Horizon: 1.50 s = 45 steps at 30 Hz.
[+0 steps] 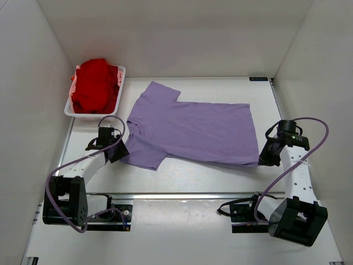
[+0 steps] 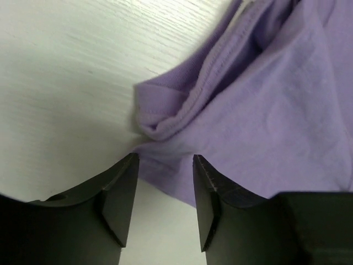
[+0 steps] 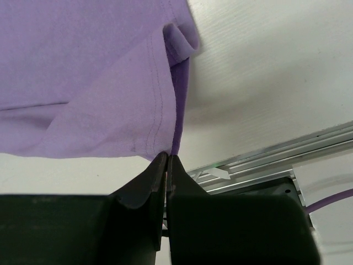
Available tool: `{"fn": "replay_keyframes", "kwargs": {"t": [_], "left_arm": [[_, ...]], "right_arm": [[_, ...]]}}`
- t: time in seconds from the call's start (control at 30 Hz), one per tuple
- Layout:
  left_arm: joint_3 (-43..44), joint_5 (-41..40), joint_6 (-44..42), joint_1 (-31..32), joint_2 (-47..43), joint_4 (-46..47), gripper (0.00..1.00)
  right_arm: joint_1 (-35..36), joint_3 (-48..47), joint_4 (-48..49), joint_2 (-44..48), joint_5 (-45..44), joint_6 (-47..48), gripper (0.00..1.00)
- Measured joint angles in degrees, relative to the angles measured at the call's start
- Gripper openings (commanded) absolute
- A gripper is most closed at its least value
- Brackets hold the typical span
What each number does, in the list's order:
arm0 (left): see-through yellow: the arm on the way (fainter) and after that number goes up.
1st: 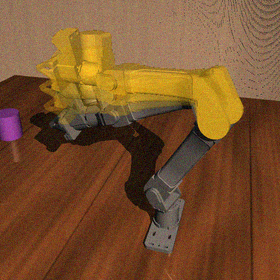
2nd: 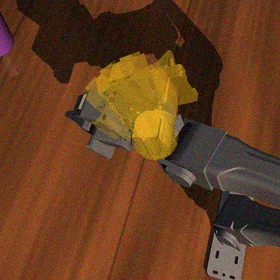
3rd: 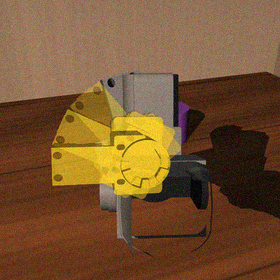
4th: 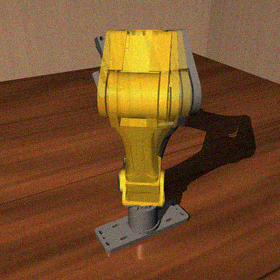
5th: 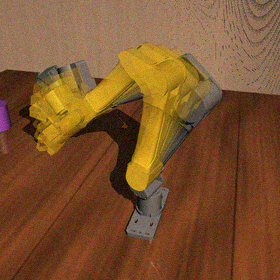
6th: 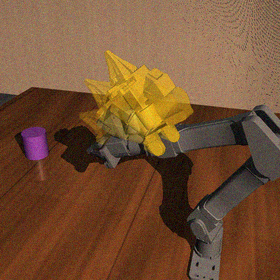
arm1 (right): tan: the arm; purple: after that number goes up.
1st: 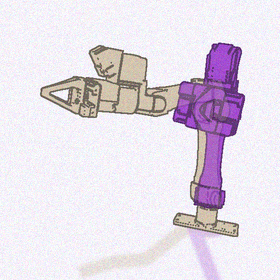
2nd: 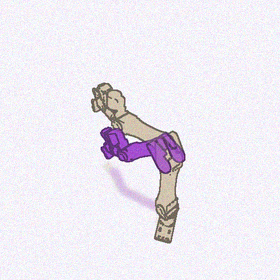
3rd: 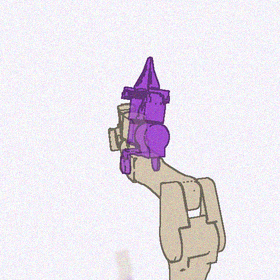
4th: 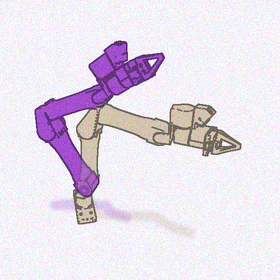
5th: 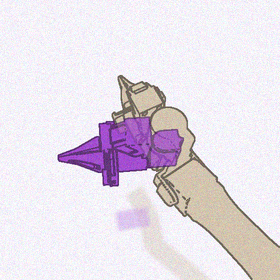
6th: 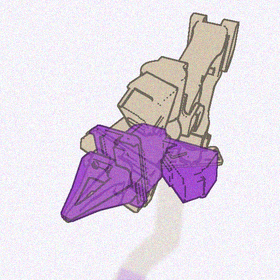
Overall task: Fold and stack the t-shirts
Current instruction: Grap the side of the flattened tshirt closest away from the robot with both arms
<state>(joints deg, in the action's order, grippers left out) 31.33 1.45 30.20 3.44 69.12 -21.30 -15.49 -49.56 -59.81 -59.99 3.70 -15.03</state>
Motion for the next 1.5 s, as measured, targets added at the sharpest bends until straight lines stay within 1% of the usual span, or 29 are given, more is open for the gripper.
{"fn": "replay_keyframes", "kwargs": {"t": [0.1,0.13,0.17,0.2,0.23,0.37,0.47,0.53,0.73,0.87,1.17,1.3,1.5], "left_arm": [[0.0,-2.5,-0.6,1.1,2.8,1.4,0.51],[0.2,-3.1,-0.9,1.4,3.9,1.8,0.41],[0.7,-3.6,-1.1,1.8,4.6,2.2,0.17],[0.9,-4.1,-1.0,2.1,5.4,2.6,0.06],[1.1,-4.3,-1.2,2.4,6.1,2.9,0.00],[1.4,-4.3,-1.8,2.9,6.2,2.9,0.00],[1.4,-4.2,-1.9,2.8,3.8,0.2,0.00],[1.4,-4.1,-2.0,2.7,0.2,-2.3,0.00],[2.8,-3.6,-0.9,2.8,-14.9,-9.0,0.00],[5.0,-2.3,0.1,2.8,-19.6,-11.9,0.00],[5.9,-1.5,1.1,2.1,-21.6,-15.7,0.00],[8.1,-1.4,1.8,1.5,-20.0,-15.8,0.00],[12.2,-1.4,2.2,0.4,-15.0,-13.8,0.00]], "right_arm": [[0.0,0.0,0.2,-0.2,0.1,0.0,0.00],[0.0,0.0,0.3,-0.2,0.2,0.0,0.00],[0.0,0.0,0.3,-0.3,0.2,0.0,0.00],[0.0,0.0,0.3,-0.3,0.2,0.0,0.00],[0.0,0.0,0.3,-0.4,0.2,0.0,0.01],[0.0,0.0,0.3,-0.7,0.2,0.0,0.00],[0.0,0.0,0.3,-0.8,0.2,0.0,0.00],[0.0,0.0,0.3,-0.8,0.2,0.0,0.00],[0.1,0.0,0.2,-0.5,0.4,-0.2,0.00],[0.1,0.0,0.0,0.0,0.4,-0.3,0.00],[-1.0,1.2,-0.2,0.8,0.4,-0.3,0.00],[-1.5,1.2,0.0,-0.8,0.6,-0.3,0.00],[-1.9,0.2,1.3,-6.3,1.3,-0.3,0.00]]}}
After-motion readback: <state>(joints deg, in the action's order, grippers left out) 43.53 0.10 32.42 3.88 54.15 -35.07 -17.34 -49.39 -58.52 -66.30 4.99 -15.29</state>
